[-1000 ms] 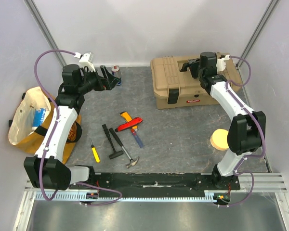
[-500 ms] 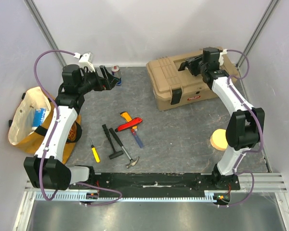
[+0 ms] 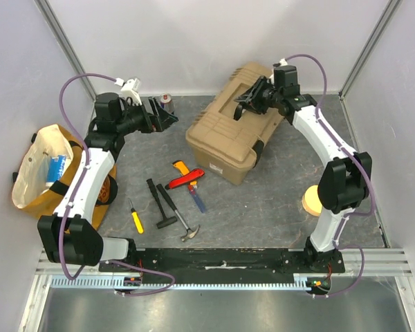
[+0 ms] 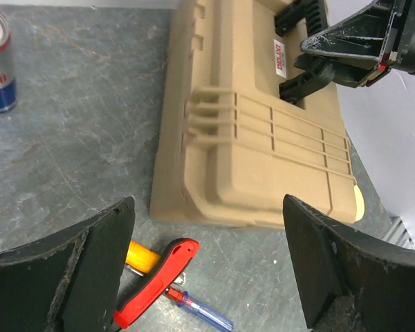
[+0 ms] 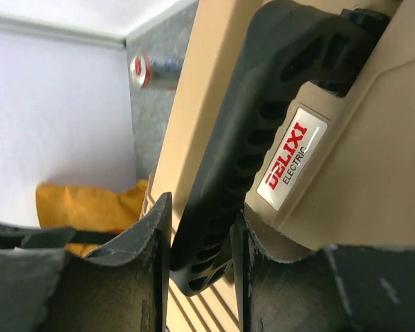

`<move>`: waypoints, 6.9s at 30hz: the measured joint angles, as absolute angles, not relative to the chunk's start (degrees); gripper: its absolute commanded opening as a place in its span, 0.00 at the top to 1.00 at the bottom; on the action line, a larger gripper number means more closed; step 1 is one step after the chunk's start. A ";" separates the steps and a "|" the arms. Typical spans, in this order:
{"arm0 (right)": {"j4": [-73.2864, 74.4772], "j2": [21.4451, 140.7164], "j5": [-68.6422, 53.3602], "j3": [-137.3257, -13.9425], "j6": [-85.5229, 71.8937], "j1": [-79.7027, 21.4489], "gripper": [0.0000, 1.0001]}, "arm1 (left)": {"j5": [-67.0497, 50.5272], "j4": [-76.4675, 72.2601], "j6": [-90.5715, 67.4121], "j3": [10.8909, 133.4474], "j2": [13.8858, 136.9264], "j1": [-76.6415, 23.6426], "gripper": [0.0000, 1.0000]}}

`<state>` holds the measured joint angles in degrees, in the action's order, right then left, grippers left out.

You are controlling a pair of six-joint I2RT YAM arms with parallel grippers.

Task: Pack the tool kit

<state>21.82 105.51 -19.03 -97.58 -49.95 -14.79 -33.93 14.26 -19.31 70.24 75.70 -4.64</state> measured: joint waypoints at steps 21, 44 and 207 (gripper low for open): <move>24.82 106.00 -8.75 -103.59 -32.88 -22.48 0.06 | -36.03 12.23 -22.96 67.64 80.66 -11.73 0.09; 22.48 79.44 -16.29 -68.73 -31.03 -14.83 0.34 | -31.59 12.25 -26.35 75.99 94.15 -13.72 0.37; 5.28 117.30 -1.54 -104.18 -40.62 -13.02 0.60 | -18.13 28.03 -19.05 119.00 123.63 -14.87 0.18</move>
